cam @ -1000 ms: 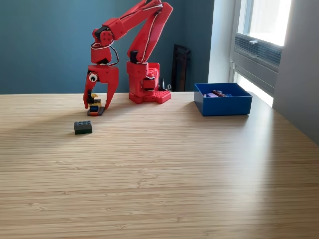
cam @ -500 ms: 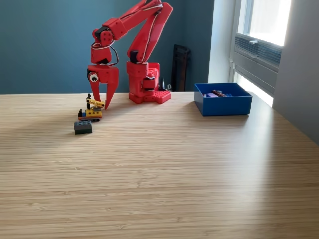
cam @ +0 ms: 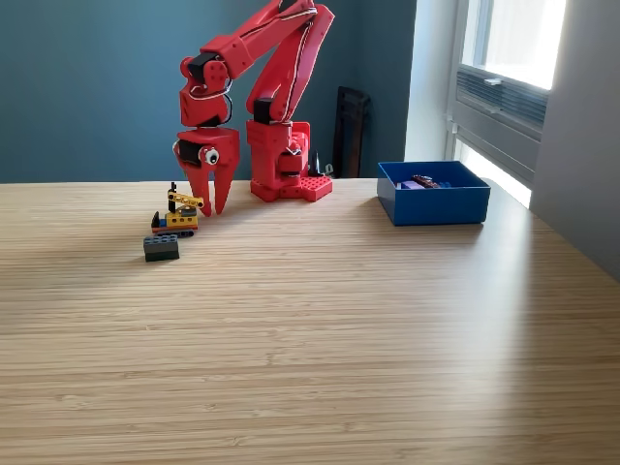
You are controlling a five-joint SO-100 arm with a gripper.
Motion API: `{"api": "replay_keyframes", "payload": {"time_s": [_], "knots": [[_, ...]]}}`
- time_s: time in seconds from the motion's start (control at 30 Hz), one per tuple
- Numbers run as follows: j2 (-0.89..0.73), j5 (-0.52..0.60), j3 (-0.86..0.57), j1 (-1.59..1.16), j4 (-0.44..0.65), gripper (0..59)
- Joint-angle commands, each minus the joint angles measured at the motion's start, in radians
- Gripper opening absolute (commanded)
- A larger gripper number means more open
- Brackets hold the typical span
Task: Grasp a lego block and put it in the bin.
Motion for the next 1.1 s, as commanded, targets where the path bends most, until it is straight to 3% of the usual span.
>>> {"api": "replay_keyframes", "payload": {"time_s": [0.03, 0.23, 0.53, 0.8, 0.9, 1.1], "knots": [[0.020, -0.252, -0.132, -0.051, 0.169, 16.6], [0.020, -0.383, -0.230, -0.107, 0.178, 21.7], [0.018, -0.437, -0.440, -0.130, 0.178, 28.2], [0.006, -0.535, -0.370, -0.092, 0.138, 28.0], [-0.066, -0.546, -0.348, -0.080, 0.094, 28.2], [-0.293, -0.552, -0.439, -0.048, 0.094, 28.2]]}}
